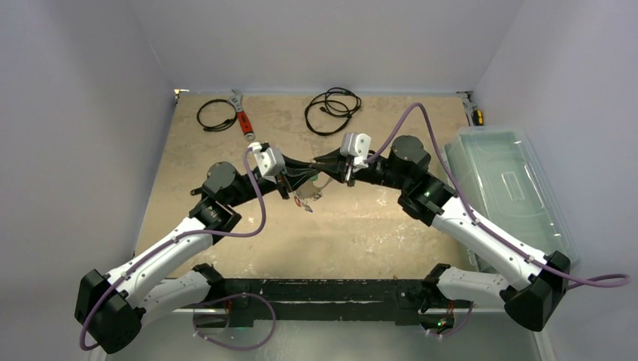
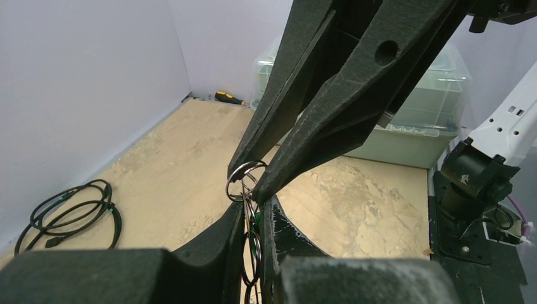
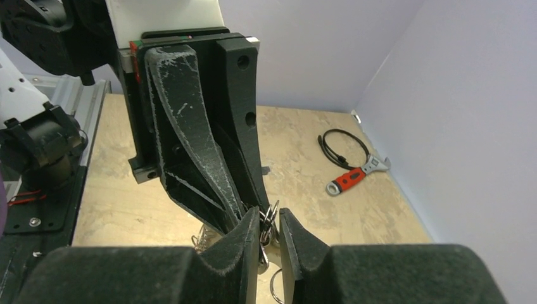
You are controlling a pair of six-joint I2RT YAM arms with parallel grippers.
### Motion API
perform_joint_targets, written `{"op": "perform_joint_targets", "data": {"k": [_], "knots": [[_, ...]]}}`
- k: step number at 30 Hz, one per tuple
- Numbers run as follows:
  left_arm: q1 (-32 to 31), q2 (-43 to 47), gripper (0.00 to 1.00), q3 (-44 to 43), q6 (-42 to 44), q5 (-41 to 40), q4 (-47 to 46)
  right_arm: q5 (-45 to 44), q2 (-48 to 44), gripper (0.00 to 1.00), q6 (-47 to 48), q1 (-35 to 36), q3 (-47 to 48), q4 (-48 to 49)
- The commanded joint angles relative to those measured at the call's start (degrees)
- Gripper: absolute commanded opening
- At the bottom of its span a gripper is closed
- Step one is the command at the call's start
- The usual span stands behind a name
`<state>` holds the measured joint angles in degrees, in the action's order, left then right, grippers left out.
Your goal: Put the keys on the keyring
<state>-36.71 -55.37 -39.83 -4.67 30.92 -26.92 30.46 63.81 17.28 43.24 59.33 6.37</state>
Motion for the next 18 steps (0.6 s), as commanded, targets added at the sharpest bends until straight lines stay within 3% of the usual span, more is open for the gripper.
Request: {"op": "perform_joint_targets", "data": {"k": [1, 6, 11, 18], "knots": [[0.26, 1.01, 0.0, 0.18, -2.21, 1.13, -6.69, -3.58, 0.6, 0.19, 0.65, 0.16, 1.41, -1.11], [0.25, 1.03, 0.0, 0.35, -2.4, -0.88, -6.82, -2.82, 0.37, 0.0, -0.98, 0.12, 1.19, -0.17], [0.63, 1.71, 0.0, 0.15, 0.73, -6.38, -4.39, -3.63, 3.19, 0.0, -4.08, 0.15, 6.32, -8.67], [0.46, 2.35, 0.0, -2.27, 15.84, -11.54, 7.3, -2.85, 9.13, 0.0, -5.6, 0.37, 13.18, -22.54]]}}
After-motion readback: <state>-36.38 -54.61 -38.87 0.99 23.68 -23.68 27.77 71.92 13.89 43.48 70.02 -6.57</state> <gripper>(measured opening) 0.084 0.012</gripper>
